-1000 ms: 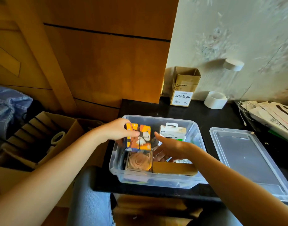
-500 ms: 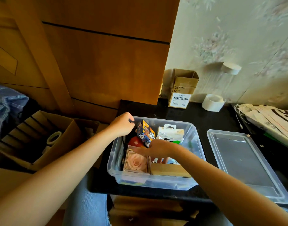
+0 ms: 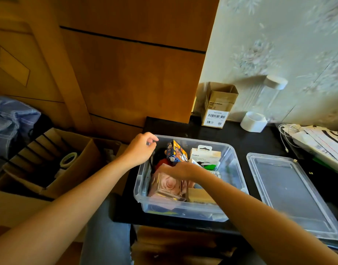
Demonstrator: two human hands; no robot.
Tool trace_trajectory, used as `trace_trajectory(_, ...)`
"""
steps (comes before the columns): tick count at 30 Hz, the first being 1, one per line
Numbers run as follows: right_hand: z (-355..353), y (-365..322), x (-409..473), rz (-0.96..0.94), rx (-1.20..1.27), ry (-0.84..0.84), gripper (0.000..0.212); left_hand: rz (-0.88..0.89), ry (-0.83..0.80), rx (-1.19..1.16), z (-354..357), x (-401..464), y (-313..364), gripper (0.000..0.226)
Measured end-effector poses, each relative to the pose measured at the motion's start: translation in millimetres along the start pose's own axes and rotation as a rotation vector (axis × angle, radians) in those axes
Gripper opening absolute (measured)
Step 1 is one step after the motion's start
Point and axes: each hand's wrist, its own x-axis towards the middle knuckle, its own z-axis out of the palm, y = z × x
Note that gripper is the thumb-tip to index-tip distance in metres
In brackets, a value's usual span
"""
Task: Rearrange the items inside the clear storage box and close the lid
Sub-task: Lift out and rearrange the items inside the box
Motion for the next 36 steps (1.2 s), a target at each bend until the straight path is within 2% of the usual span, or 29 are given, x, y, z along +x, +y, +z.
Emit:
trace_trajectory(4,-19,19,-15,-0.102,0.306,-0.019,0.068,-0.027,0.047,-0.201,-3,1,2,0.019)
trace_trajectory(8,-36,36,-25,-0.29,0.612,0.098,0.054,-0.05,0.03,-0.333,-3,2,6,0.022)
trace_trajectory(10,-41,38,-26,-0.342,0.698,0.168,0.054,-0.066,0.044,-0.401,-3,3,8,0.025)
trace_trajectory(13,-43,35,-20,-0.341,0.788,0.265,0.068,-0.041,0.122,-0.398,-1,4,9,0.029)
trace_trajectory(16,-36,21,-14,-0.335,0.883,0.283,0.056,0.018,0.169,-0.372,4,5,10,0.022)
trace_trajectory(19,-32,-1,-6,-0.285,0.79,0.423,0.034,0.002,0.153,-0.418,7,7,8,0.018)
trace_trajectory(21,-35,-13,1,-0.245,0.582,0.611,0.045,-0.043,0.094,-0.391,7,6,2,0.04)
trace_trajectory(23,-39,-17,6,-0.215,0.428,0.684,0.053,-0.078,0.041,-0.375,6,4,-5,0.059)
trace_trajectory(26,-34,-6,11,-0.177,0.387,0.683,0.05,-0.045,0.058,-0.378,5,2,-9,0.058)
trace_trajectory(28,-29,8,8,-0.149,0.33,0.628,0.043,-0.025,0.104,-0.384,4,2,-8,0.052)
trace_trajectory(29,-26,15,5,-0.152,0.313,0.549,0.038,-0.024,0.119,-0.392,4,3,-8,0.05)
trace_trajectory(33,-18,33,-5,-0.28,0.134,0.02,0.026,-0.002,0.101,-0.396,12,0,-8,0.055)
trace_trajectory(34,-14,33,-3,-0.333,0.034,-0.048,0.025,0.003,0.112,-0.407,15,-1,-8,0.056)
trace_trajectory(36,-3,31,6,-0.398,-0.171,-0.079,0.025,0.006,0.154,-0.432,18,-3,-10,0.057)
